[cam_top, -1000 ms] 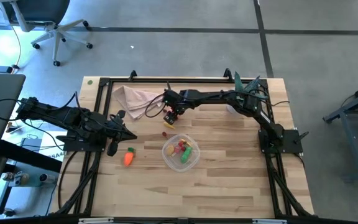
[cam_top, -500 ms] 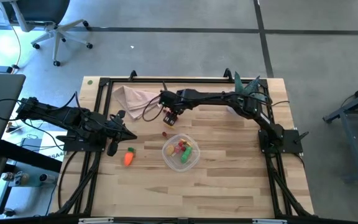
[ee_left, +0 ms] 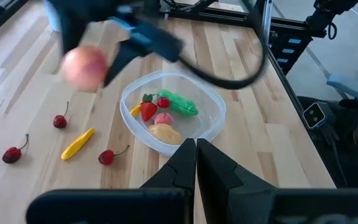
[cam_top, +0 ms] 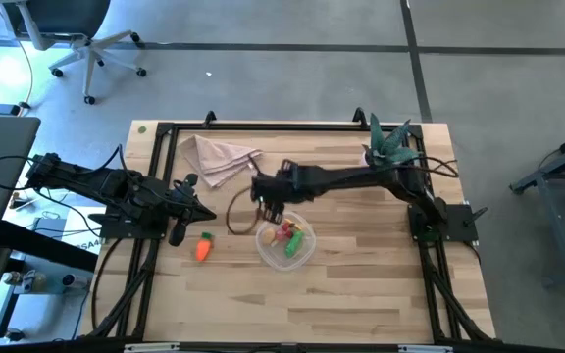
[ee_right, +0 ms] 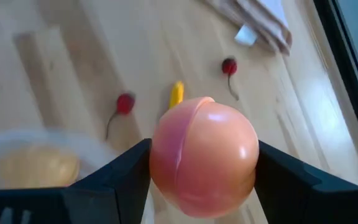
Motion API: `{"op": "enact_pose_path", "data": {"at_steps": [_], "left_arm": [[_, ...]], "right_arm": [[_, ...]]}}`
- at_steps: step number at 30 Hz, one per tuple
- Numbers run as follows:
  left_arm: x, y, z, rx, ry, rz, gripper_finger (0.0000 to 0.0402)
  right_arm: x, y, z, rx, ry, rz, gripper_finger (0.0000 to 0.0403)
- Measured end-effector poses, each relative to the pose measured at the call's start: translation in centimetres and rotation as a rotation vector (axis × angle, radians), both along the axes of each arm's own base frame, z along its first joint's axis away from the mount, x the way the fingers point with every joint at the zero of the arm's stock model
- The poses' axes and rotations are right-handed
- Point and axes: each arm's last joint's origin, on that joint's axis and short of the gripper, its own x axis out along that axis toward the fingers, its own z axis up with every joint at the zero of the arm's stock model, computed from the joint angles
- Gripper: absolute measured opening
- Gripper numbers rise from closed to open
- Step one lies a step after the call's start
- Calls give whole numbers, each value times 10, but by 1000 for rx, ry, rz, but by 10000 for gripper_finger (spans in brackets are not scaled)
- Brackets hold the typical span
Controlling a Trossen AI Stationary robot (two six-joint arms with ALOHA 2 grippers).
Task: Pick and placing Produce into tupperware
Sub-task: Put the peach into the transparent bin
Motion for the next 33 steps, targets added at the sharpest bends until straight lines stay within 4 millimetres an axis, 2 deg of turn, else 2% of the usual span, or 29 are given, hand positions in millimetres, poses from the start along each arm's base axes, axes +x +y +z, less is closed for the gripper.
{"op": "enact_pose_path", "data": {"at_steps": [11, 18, 23, 26, 33], "left_arm": [[0, 0, 0, 0, 0, 0, 5], [0, 0, 0, 0, 0, 0, 5], [0, 0, 0, 0, 0, 0, 5], [0, 0, 0, 0, 0, 0, 5], [0, 0, 0, 0, 0, 0, 5]], "right_arm": [[-26, 85, -7, -112, 54, 21, 229], [-56, 115, -16, -50, -65, 12, 229], [-78, 119, -28, 118, -185, 77, 229], [-86, 109, -37, 198, -237, 108, 229], [-82, 82, -51, 346, -328, 211, 229]]}}
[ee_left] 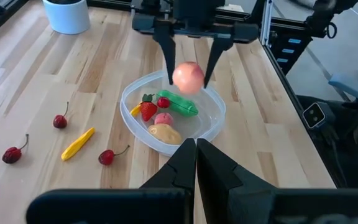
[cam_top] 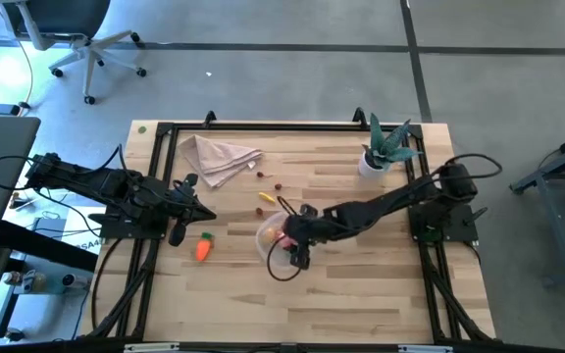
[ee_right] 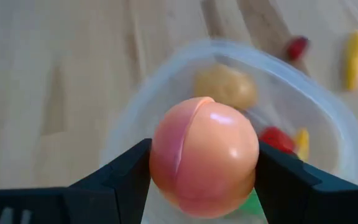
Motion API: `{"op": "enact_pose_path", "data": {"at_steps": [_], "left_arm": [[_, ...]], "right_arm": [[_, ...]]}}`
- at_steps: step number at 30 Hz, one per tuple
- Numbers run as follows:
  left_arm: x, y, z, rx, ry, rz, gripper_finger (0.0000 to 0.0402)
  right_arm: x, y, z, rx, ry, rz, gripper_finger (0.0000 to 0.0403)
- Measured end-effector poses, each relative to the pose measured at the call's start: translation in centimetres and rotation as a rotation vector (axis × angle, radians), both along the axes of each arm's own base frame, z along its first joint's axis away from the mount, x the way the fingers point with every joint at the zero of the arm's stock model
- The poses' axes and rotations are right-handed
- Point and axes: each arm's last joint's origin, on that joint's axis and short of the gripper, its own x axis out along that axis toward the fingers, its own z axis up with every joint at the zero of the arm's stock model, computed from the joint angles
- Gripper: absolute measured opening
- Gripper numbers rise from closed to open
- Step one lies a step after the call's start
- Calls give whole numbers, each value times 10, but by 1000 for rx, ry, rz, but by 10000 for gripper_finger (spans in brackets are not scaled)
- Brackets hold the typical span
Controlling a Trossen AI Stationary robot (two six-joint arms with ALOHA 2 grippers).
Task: Pick and placing Produce into tupperware
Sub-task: Put the peach into the transparent bin
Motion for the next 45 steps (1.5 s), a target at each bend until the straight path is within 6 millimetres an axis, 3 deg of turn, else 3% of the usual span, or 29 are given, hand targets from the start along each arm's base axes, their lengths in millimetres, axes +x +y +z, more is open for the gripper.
{"op": "enact_pose_path", "data": {"at_steps": [7, 15, 45], "left_arm": [[0, 0, 0, 0, -1, 0, 5], [0, 0, 0, 0, -1, 0, 5], [0, 0, 0, 0, 0, 0, 5]], "right_arm": [[8, -8, -6, -17, -50, 37, 229], [20, -3, -36, 5, -4, 103, 229], [23, 8, -50, -65, 4, 169, 229]]}}
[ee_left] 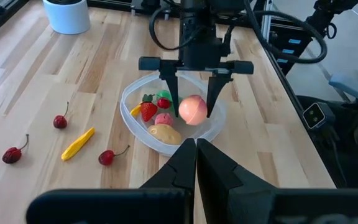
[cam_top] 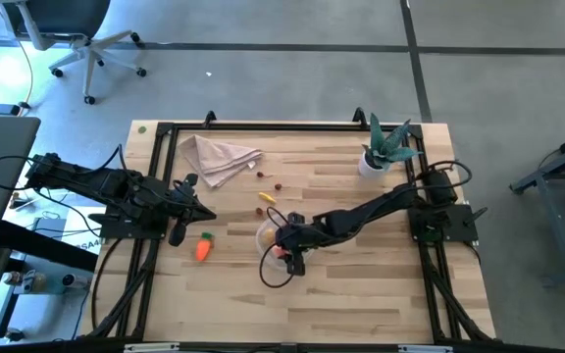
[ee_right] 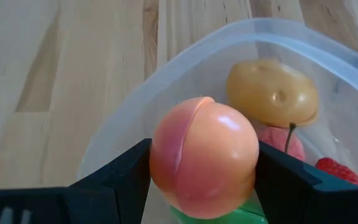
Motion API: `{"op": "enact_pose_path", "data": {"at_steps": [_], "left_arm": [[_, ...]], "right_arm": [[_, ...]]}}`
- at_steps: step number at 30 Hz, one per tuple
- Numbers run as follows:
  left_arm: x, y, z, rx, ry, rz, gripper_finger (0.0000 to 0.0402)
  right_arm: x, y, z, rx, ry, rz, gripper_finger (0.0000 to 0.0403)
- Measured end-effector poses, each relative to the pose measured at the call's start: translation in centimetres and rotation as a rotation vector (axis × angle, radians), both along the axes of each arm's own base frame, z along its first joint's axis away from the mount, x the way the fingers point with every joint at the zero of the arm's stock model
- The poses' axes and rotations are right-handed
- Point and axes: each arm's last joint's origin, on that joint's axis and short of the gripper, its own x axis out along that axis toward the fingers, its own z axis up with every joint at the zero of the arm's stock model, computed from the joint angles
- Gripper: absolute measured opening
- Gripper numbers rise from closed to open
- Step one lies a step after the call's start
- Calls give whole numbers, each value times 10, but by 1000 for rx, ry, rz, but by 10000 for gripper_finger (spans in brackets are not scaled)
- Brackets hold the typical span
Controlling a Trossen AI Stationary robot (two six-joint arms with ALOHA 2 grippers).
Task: Pick and placing Produce into tupperware
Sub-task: Put the peach into the transparent bin
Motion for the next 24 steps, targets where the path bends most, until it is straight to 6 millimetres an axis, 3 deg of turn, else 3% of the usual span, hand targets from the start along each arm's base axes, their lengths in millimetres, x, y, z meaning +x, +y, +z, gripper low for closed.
{"op": "enact_pose_path", "data": {"at_steps": [24], "left_arm": [[0, 0, 0, 0, 0, 0, 5]], "right_arm": [[1, 0, 0, -26, -11, 17, 243]]}}
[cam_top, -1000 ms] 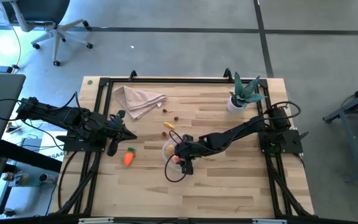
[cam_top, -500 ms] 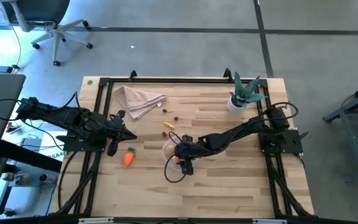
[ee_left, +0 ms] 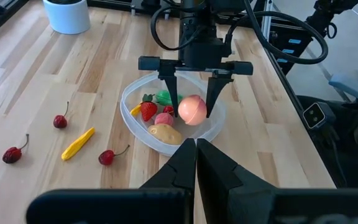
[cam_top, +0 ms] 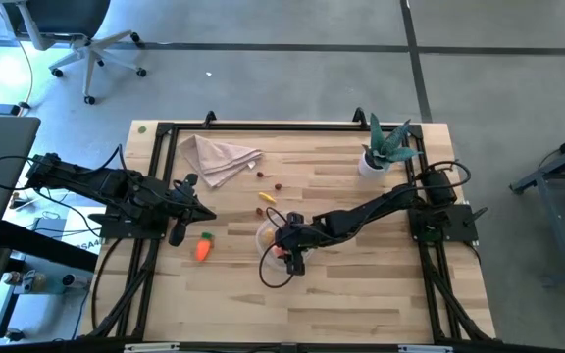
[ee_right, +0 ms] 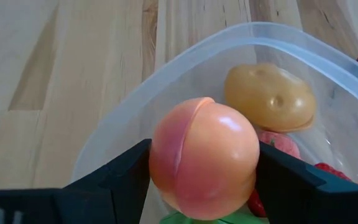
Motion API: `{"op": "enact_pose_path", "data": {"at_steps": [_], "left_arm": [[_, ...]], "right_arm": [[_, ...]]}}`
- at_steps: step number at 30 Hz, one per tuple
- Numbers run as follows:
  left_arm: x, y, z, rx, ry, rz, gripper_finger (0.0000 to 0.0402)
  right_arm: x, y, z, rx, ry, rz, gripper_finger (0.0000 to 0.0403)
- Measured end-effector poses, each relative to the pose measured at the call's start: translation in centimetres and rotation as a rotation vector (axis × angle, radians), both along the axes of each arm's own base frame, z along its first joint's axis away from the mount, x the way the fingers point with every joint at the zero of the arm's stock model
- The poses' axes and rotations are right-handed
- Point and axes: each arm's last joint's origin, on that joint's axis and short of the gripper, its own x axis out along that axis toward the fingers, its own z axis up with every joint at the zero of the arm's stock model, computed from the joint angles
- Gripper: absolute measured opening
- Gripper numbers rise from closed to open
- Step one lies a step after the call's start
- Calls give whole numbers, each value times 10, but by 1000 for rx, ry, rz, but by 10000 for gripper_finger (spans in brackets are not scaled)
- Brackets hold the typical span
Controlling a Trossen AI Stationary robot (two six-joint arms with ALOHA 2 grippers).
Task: Pick and placing Produce into tupperware
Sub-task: Put the peach into the transparent bin
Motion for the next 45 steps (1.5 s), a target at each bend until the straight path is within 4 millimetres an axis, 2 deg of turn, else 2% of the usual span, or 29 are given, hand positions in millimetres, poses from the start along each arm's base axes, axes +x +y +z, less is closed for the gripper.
{"op": "enact_pose_path", "data": {"at_steps": [45], "left_arm": [[0, 0, 0, 0, 0, 0, 5]], "right_arm": [[0, -1, 0, -31, -4, -13, 244]]}}
